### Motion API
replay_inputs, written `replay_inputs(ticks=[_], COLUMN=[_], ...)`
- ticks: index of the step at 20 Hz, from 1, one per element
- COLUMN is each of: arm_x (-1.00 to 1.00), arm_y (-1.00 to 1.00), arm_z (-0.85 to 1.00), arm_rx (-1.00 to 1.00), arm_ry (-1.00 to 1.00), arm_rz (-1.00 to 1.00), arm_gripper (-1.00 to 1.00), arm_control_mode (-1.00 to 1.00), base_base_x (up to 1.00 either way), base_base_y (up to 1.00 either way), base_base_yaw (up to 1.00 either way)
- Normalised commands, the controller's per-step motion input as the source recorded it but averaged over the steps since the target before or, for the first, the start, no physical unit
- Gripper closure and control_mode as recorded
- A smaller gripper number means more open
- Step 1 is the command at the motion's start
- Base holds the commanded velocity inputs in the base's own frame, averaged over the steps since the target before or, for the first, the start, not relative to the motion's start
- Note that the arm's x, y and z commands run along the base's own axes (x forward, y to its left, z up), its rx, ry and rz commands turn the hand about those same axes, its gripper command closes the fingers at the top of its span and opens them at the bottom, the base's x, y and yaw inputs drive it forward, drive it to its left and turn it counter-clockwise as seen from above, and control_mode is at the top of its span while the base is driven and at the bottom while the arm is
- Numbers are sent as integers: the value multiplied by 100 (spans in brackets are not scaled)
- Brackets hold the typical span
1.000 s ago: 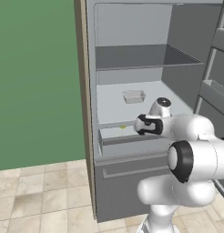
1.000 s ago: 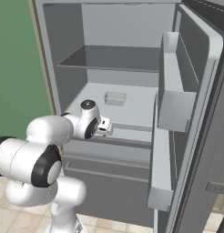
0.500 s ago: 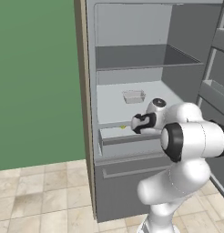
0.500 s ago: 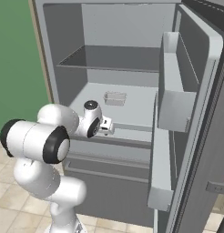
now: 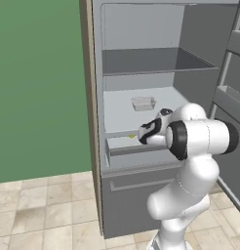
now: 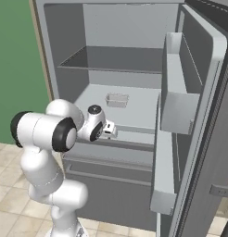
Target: Fully open the fridge drawer.
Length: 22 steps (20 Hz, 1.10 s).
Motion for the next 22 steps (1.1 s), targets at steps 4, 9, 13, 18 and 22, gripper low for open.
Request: replay_inputs(ticks=[4, 9, 13, 18, 22], arm_x=[18, 16, 10, -10, -76], arm_y=[0, 0, 0, 0, -6], arm_z=[-24, -21, -21, -25, -32], arm_rx=[0, 0, 0, 0, 0], arm_ry=[0, 0, 0, 10, 18], arm_rz=[0, 0, 0, 0, 0], arm_gripper=[-100, -100, -100, -100, -100], arm_control_mode=[-100, -100, -100, -100, -100], base_base_x=[0, 0, 0, 0, 0], base_base_y=[0, 0, 0, 0, 0], base_base_yaw=[0, 0, 0, 0, 0])
